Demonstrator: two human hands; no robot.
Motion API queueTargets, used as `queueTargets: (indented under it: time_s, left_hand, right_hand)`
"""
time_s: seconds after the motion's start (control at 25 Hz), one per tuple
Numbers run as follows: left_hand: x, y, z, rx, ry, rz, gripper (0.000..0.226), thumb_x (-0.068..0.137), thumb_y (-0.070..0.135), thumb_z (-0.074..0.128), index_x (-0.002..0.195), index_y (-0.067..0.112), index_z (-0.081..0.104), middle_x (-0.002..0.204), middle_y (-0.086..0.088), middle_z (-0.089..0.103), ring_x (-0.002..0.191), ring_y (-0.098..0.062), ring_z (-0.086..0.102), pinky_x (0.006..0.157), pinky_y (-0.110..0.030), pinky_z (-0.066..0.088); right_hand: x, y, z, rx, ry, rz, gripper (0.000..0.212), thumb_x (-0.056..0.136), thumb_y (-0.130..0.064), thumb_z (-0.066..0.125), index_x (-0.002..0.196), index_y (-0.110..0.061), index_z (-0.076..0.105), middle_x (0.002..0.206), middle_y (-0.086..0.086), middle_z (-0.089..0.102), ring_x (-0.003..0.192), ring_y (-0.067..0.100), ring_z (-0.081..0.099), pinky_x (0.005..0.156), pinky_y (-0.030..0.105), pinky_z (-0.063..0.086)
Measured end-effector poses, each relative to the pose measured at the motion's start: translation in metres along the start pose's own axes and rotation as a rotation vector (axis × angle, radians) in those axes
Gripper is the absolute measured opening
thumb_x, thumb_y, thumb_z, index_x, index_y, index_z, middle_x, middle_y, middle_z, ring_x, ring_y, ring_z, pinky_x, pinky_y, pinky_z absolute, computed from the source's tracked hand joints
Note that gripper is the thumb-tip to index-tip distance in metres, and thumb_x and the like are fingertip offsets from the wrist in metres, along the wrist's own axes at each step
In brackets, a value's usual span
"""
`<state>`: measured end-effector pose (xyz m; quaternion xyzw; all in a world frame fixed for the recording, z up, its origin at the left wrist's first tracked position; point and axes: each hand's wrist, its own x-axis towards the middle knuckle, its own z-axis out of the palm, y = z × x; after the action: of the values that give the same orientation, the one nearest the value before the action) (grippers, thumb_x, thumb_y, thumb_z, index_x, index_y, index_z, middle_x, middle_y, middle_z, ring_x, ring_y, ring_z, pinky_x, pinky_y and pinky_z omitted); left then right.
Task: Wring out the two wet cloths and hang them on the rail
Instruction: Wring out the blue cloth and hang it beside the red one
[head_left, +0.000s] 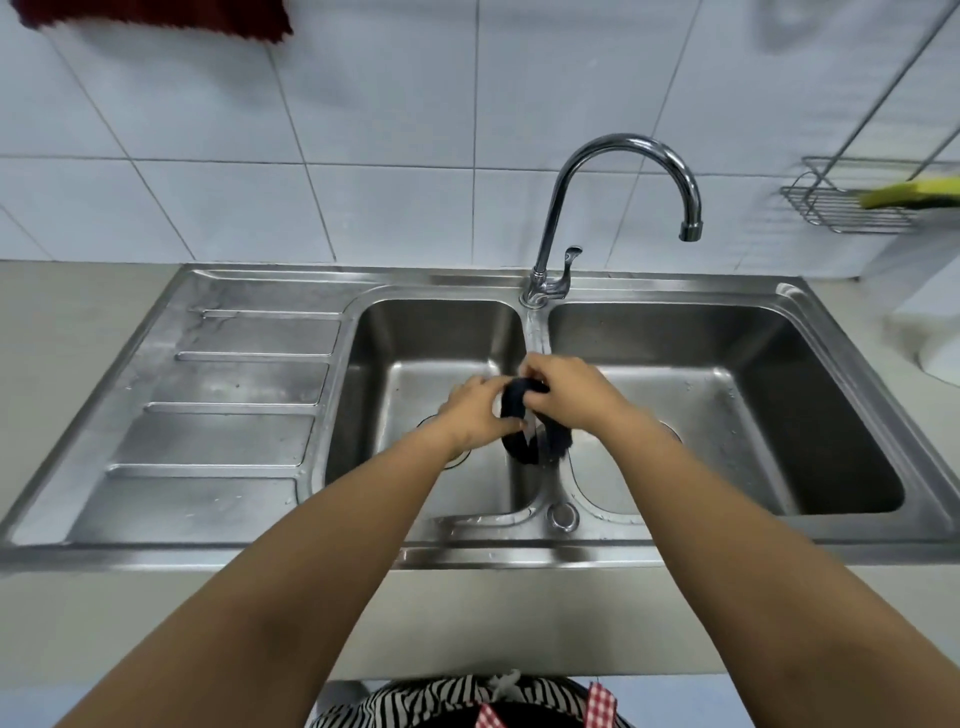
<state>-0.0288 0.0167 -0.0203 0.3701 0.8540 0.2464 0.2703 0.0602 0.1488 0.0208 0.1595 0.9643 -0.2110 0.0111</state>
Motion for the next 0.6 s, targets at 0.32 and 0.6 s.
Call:
queueTargets:
  time_s: [0.32,0.6]
  left_hand:
    - [-0.002,0.004,-0.077,-0.636,0.194,0.103,0.015,0.089,0.025,0.064,0.101,0.017,0.066,0.093,-0.003,0.066,0.085,-0.011,0.059,0.076,-0.025,0.045]
    - [-0.016,0.009,-0.104,-1.229,0.129,0.008,0.042,0.086,0.027,0.063,0.115,-0.003,0.062,0.104,-0.022,0.063,0.095,-0.031,0.061,0.089,-0.047,0.049]
  right_hand:
    - [0.043,-0.041,-0.046,0.442,0.183,0.027,0.01,0.083,-0.019,0.067,0.092,-0.018,0.063,0.09,-0.004,0.065,0.081,0.011,0.059,0.078,0.026,0.047]
    - [0.052,-0.075,-0.033,0.84,0.209,0.048,0.024,0.092,-0.018,0.057,0.091,0.003,0.068,0.094,0.003,0.058,0.09,0.01,0.057,0.081,0.015,0.041]
